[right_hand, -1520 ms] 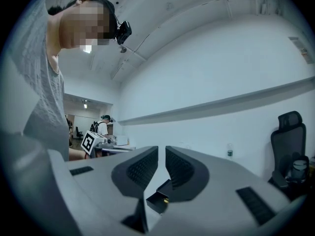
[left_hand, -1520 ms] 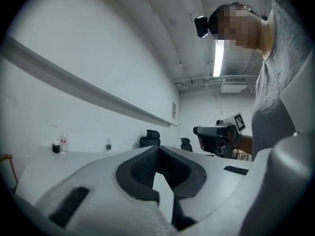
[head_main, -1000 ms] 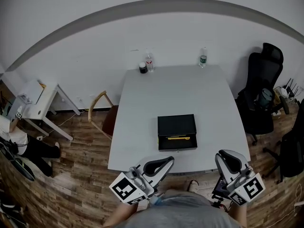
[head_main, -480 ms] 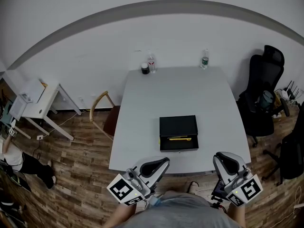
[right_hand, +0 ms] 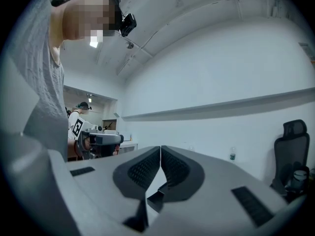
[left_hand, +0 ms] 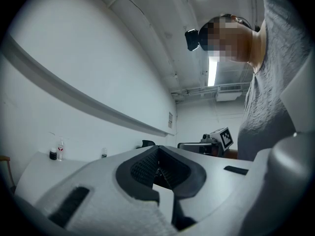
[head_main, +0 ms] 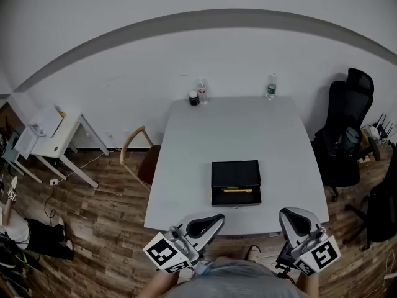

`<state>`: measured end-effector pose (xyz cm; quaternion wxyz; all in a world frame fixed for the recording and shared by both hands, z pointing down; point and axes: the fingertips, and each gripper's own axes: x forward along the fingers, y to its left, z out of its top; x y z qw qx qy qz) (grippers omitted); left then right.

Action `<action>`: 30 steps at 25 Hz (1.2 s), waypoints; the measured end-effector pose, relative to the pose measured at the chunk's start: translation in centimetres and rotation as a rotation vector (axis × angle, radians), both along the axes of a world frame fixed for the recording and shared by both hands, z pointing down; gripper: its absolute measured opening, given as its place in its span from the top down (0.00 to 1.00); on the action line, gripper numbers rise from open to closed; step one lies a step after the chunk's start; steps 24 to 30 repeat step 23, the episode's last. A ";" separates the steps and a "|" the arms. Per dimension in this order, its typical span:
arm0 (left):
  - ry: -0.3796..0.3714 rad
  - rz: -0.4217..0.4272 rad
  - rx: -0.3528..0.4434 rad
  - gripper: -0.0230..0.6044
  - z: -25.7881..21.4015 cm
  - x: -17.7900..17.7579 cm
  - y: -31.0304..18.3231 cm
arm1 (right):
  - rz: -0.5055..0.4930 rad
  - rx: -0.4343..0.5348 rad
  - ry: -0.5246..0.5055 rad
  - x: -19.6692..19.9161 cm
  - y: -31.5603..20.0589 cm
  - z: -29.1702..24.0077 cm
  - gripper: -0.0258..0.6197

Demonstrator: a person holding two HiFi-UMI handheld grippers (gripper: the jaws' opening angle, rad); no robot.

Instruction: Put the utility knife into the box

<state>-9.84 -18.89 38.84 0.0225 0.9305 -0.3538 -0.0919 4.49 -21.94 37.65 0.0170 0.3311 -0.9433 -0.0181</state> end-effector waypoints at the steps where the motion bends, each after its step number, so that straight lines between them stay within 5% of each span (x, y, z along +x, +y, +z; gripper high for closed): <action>1: 0.000 0.000 0.000 0.94 0.0 0.0 -0.1 | -0.002 -0.002 -0.001 -0.1 -0.1 0.0 0.91; 30: -0.007 0.006 0.000 0.94 0.1 0.1 0.0 | -0.023 -0.015 -0.002 -0.6 -0.2 -0.1 0.91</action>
